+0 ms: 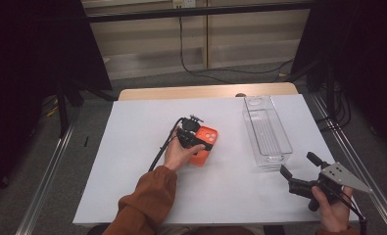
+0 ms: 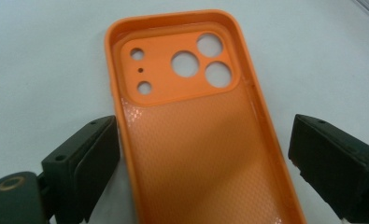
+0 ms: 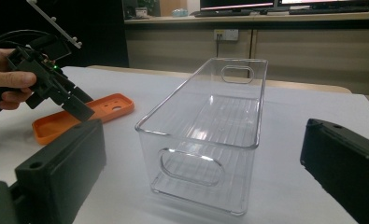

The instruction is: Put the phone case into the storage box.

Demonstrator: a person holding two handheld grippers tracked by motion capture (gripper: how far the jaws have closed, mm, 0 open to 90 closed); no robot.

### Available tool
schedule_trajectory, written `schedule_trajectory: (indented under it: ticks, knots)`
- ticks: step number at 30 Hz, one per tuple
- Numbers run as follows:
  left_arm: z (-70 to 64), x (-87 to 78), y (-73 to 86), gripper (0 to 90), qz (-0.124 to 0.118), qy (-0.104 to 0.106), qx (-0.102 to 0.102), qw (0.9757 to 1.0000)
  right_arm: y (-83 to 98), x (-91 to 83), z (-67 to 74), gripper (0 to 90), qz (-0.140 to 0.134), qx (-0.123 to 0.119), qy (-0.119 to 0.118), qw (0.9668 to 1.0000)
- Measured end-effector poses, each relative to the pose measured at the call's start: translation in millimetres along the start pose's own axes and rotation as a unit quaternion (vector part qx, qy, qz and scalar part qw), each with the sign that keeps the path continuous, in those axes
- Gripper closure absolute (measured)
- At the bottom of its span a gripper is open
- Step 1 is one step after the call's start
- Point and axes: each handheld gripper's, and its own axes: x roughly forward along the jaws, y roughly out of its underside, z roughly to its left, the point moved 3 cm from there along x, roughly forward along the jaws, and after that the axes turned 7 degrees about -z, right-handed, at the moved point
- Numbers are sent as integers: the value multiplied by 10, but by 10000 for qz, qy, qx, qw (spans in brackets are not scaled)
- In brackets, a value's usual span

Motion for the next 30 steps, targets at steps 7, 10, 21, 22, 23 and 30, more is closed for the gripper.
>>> schedule_trajectory:
  ticks: [7, 10, 21, 22, 23, 30]
  knots:
    - [-37, 39, 4, 54, 79, -158, 148, 9997, 1, 1, -1, 0, 7, 6, -5, 10000]
    - [-69, 55, 23, 54, 104, -286, 312, 9990, 3, 2, -3, 0, 7, -13, -8, 10000]
    - [-112, 71, 48, 66, 72, -521, 478, 9975, 3, 0, -1, 0, 8, -17, -11, 10000]
    - [-114, 67, 45, 74, 69, -552, 478, 9973, 4, 1, -1, 0, 13, -12, -13, 10000]
    - [-117, 65, 44, 87, 69, -554, 471, 9973, 4, 3, -1, 0, 8, -22, -15, 10000]
    - [-116, 51, 29, 122, 155, -522, 452, 9975, 5, 6, 1, 0, 2, -19, -29, 10000]
